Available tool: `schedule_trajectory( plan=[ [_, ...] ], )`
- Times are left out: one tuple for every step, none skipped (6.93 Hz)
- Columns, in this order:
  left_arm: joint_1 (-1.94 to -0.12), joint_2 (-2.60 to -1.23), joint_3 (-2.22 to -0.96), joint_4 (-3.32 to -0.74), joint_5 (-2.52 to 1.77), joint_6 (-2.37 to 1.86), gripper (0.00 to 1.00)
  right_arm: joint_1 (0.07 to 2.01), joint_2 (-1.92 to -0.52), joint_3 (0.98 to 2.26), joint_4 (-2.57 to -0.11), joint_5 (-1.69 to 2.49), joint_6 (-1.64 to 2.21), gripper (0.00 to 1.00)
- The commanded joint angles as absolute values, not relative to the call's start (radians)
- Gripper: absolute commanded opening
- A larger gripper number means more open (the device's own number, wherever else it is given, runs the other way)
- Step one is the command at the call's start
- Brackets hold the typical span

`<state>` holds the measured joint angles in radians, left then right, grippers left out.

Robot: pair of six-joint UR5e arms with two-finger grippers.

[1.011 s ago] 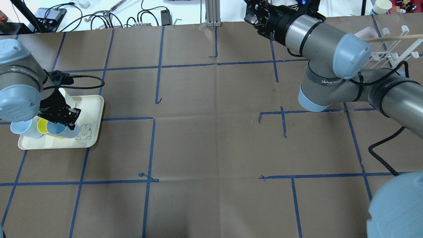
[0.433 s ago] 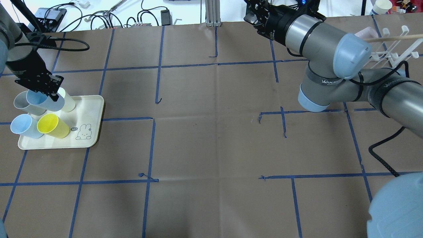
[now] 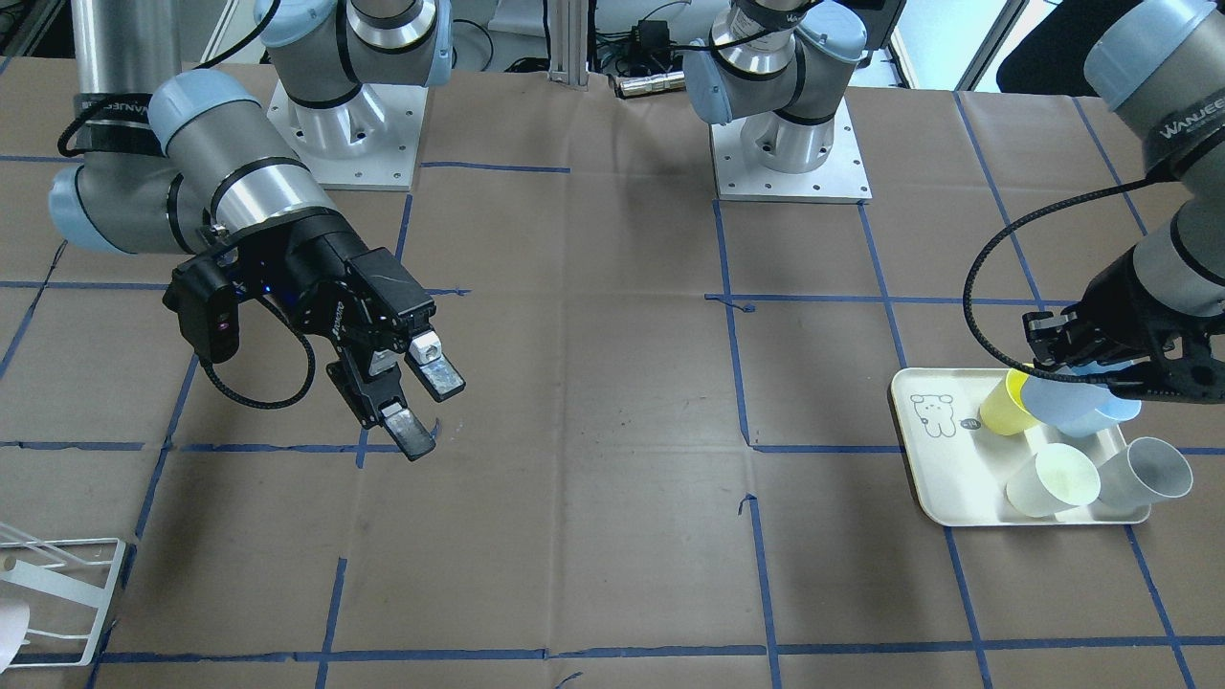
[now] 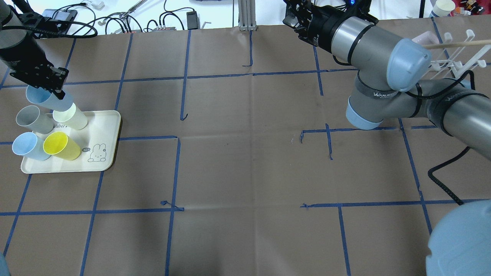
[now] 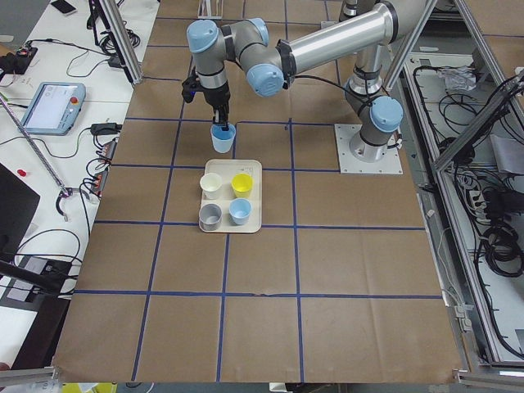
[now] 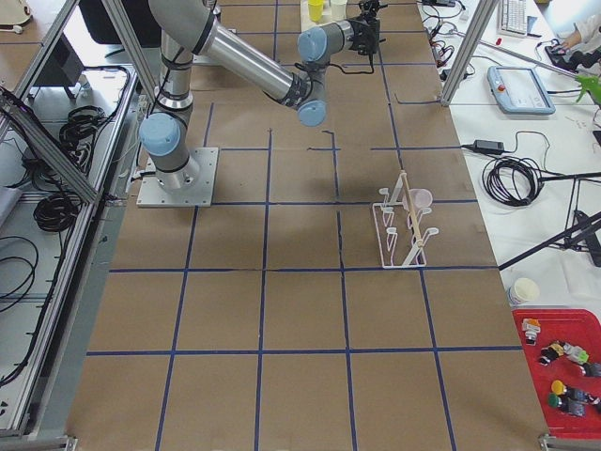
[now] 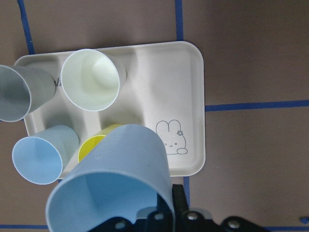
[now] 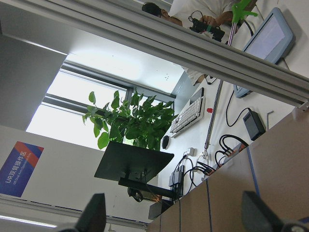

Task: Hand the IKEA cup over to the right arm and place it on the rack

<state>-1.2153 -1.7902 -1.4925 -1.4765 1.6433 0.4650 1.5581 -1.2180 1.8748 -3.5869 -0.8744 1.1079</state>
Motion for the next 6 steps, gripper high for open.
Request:
schedule_trajectory(
  plan=[
    [-1.239, -1.784, -1.474, -1.454, 1.499, 0.57, 0.0, 1.557, -1.218, 1.875, -3.588, -0.874, 1.108, 1.0],
    [-1.239, -1.775, -1.477, -1.398, 1.361, 0.636, 0.0, 1.559, -1.218, 1.875, -3.588, -0.876, 1.106, 1.0],
    [-1.241, -1.778, -1.489, -1.328, 1.27, 0.726, 0.0, 1.557, -1.218, 1.875, -3.589, -0.876, 1.106, 1.0],
    [-1.241, -1.789, -1.502, -1.313, 1.174, 0.744, 0.0, 1.559, -1.215, 1.876, -3.603, -0.879, 1.111, 1.0],
    [-1.239, -1.801, -1.506, -1.293, 1.023, 0.762, 0.0, 1.559, -1.212, 1.881, -3.669, -0.88, 1.224, 1.0],
    [-1.241, -1.801, -1.528, -1.246, 0.944, 0.791, 0.0, 1.559, -1.204, 1.882, -3.733, -0.881, 1.338, 1.0]
  ],
)
